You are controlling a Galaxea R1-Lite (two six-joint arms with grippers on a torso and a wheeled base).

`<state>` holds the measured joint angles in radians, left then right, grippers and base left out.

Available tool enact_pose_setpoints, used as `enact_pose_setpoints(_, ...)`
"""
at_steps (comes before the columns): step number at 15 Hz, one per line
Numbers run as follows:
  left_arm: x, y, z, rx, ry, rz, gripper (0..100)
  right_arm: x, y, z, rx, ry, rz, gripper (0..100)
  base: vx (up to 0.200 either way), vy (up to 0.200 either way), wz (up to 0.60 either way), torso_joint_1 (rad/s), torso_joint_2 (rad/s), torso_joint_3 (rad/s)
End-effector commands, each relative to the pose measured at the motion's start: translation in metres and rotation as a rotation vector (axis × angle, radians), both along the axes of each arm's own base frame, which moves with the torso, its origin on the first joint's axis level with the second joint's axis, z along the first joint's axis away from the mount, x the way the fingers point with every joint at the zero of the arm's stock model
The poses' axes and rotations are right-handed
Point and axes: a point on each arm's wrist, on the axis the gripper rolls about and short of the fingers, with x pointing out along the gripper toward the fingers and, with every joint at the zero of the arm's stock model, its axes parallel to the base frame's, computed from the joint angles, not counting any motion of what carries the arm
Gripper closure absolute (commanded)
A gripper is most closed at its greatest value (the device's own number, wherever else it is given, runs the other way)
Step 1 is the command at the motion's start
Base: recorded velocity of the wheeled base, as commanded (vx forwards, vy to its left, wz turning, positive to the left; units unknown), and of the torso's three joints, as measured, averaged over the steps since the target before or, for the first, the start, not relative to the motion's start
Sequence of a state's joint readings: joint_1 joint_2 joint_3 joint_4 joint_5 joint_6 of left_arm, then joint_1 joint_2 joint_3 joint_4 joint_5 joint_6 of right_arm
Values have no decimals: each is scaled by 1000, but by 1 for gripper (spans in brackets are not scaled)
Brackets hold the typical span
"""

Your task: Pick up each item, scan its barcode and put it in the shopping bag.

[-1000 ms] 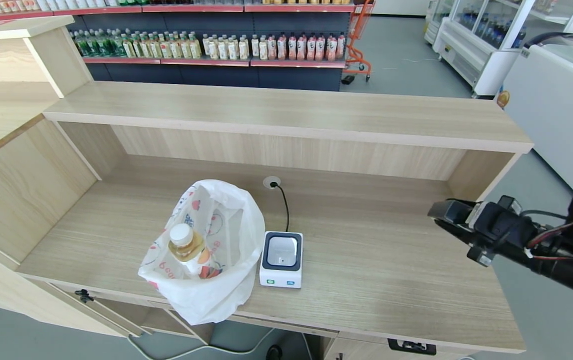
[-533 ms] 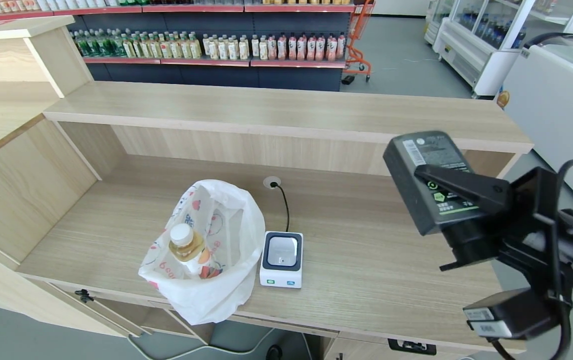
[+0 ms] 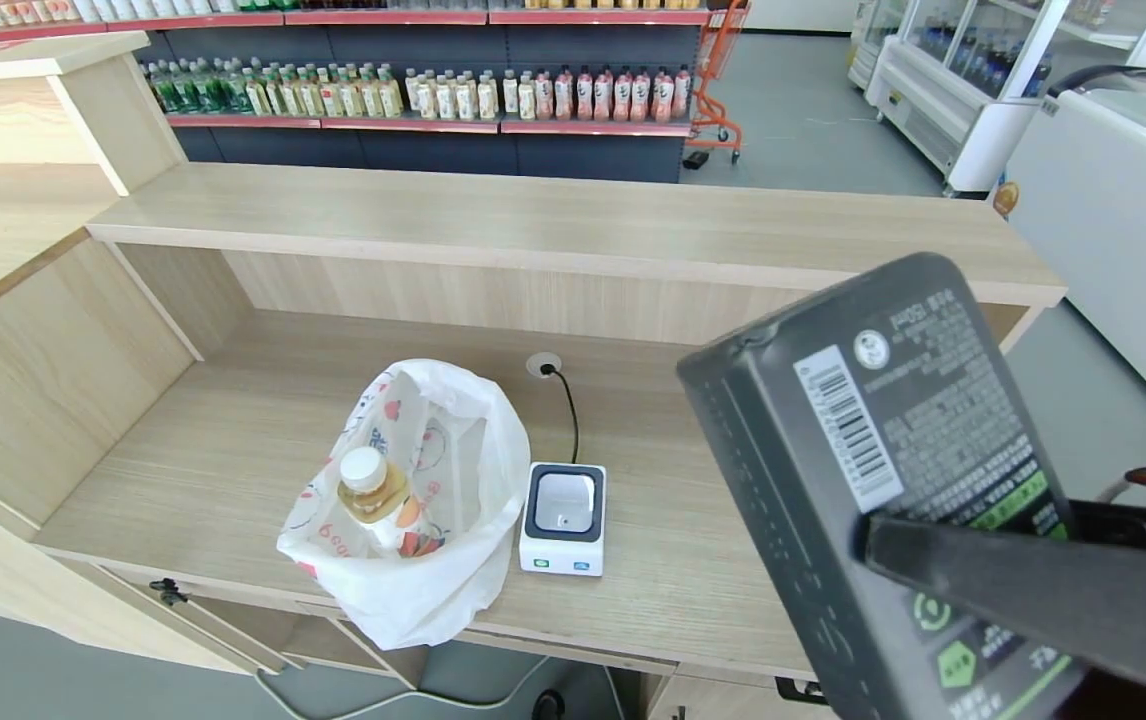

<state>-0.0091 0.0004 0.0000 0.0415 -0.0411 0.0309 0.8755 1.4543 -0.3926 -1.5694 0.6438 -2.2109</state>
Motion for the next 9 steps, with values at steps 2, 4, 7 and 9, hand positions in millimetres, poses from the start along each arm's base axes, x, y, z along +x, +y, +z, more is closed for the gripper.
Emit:
enact_pose_setpoints(2, 0, 0, 0, 0, 0, 0, 0, -7, -1, 2, 10, -12, 24, 100, 0, 0, 0, 0, 0, 0)
enact_pose_setpoints(4, 0, 0, 0, 0, 0, 0, 0, -9, -3, 3, 14, -28, 24, 100, 0, 0, 0, 0, 0, 0)
enact_pose_setpoints(7, 0, 0, 0, 0, 0, 0, 0, -10, -4, 4, 17, -35, 27, 100, 0, 0, 0, 0, 0, 0)
enact_pose_setpoints(9, 0, 0, 0, 0, 0, 0, 0, -10, -4, 5, 11, -43, 46, 100, 0, 0, 0, 0, 0, 0)
